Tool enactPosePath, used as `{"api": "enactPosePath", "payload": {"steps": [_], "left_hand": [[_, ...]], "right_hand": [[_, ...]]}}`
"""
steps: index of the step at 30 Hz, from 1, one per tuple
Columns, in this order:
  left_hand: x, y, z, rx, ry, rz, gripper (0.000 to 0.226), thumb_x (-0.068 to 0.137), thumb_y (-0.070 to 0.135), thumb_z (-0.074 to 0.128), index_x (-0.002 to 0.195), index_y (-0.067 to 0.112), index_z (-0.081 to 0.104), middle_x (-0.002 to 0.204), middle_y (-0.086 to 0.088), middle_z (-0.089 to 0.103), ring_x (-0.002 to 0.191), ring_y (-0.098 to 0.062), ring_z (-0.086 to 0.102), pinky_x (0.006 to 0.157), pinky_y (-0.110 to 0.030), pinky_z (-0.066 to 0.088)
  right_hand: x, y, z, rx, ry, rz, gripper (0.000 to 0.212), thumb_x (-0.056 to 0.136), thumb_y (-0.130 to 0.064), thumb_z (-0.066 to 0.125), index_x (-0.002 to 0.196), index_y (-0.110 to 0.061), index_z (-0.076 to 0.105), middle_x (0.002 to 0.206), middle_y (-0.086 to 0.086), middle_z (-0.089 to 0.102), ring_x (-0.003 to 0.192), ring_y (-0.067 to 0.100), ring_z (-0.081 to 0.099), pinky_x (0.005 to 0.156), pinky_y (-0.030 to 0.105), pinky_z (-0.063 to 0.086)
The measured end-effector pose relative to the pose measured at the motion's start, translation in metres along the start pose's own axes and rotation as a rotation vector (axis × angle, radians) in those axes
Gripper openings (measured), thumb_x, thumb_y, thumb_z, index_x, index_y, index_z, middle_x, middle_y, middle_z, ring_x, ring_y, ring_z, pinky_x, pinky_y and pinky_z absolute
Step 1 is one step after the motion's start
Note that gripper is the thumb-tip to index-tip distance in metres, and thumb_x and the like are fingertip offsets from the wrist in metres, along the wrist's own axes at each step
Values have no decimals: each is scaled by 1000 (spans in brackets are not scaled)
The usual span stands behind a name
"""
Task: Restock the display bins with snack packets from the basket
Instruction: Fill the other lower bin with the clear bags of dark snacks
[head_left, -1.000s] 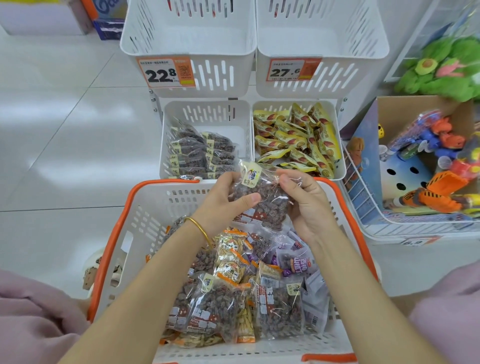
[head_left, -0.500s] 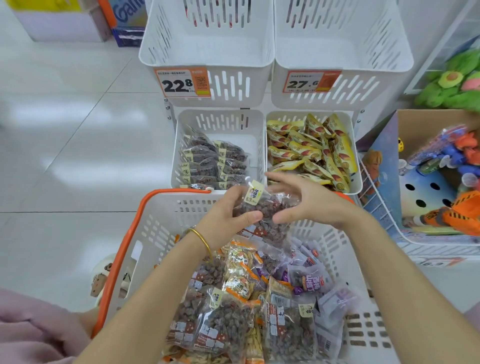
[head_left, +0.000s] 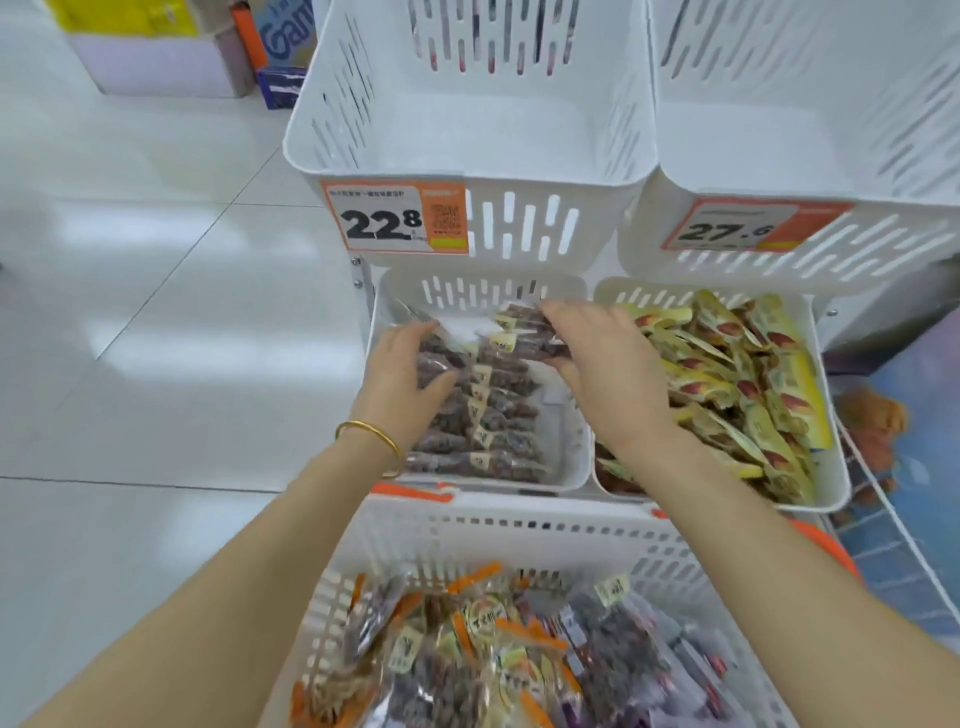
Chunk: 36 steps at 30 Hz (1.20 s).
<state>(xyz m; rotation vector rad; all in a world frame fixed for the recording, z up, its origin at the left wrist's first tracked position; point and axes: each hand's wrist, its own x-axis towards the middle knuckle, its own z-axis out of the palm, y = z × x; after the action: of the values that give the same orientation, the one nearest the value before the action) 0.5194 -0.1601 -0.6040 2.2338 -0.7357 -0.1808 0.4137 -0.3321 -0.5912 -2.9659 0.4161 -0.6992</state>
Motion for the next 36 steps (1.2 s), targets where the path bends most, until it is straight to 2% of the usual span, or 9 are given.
{"api": "enactPosePath", "payload": {"steps": [3, 6, 10, 15, 20, 25, 28, 32, 36], "left_hand": [[26, -24, 12, 113, -54, -3, 56, 91, 9, 54, 142, 14, 33, 146, -5, 34, 135, -21, 30, 109, -25, 26], [47, -39, 26, 200, -124, 16, 59, 91, 9, 53, 145, 12, 29, 153, -5, 25, 141, -21, 21, 115, -33, 23], [60, -48, 36, 158, -168, -4, 62, 91, 8, 52, 146, 11, 25, 155, -5, 18, 143, -20, 13, 115, -37, 23], [58, -54, 34, 130, -165, 1, 59, 91, 6, 50, 146, 14, 27, 153, -4, 22, 141, -20, 18, 114, -37, 26], [49, -51, 28, 104, -148, -19, 57, 91, 5, 50, 144, 14, 30, 151, -5, 26, 141, -19, 18, 115, -32, 21], [18, -34, 13, 30, -91, -34, 51, 90, 1, 49, 138, 14, 40, 145, -3, 35, 131, -23, 38, 110, -39, 33], [-28, -6, 10, -132, -29, -29, 43, 90, -1, 48, 131, 14, 47, 134, -1, 43, 114, -11, 46, 99, -27, 42], [-107, 26, 25, -281, -55, -60, 35, 92, 0, 45, 123, 14, 53, 122, 0, 52, 108, -8, 50, 86, -16, 46], [-178, 27, 46, -291, -212, -181, 25, 94, 6, 48, 113, 16, 59, 116, 0, 57, 99, -11, 54, 78, -18, 44]], "right_hand": [[17, 8, 39, -101, 64, -3, 66, 59, 5, 80, 120, -11, 59, 111, 9, 65, 92, 36, 59, 55, 36, 53], [34, 14, 68, -134, 14, 32, 64, 62, 7, 77, 121, -8, 58, 112, 12, 64, 93, 38, 57, 55, 38, 52], [61, 18, 102, -65, -186, 29, 60, 80, 12, 58, 135, -10, 44, 127, 13, 53, 112, 36, 47, 86, 41, 44], [82, 23, 134, 461, -587, 151, 56, 95, -6, 41, 148, -14, 27, 152, 10, 29, 139, 28, 26, 114, 37, 23], [75, 14, 117, 579, -512, 288, 54, 95, -12, 35, 148, -18, 28, 156, 4, 24, 144, 25, 17, 118, 41, 16], [27, -7, 41, 579, -301, 273, 51, 91, -1, 41, 142, -11, 38, 145, 8, 39, 136, 22, 31, 106, 25, 22], [-44, -21, -11, 649, -250, 353, 47, 92, 0, 40, 134, -20, 47, 127, -6, 44, 122, 8, 40, 95, 16, 28], [-144, -23, -43, 890, -295, 600, 38, 91, 5, 42, 111, -24, 56, 117, -2, 57, 105, 16, 58, 91, 36, 48], [-224, -13, -42, 597, -362, 721, 35, 88, 6, 48, 114, -12, 63, 116, 8, 65, 109, 26, 59, 89, 31, 44]]}}
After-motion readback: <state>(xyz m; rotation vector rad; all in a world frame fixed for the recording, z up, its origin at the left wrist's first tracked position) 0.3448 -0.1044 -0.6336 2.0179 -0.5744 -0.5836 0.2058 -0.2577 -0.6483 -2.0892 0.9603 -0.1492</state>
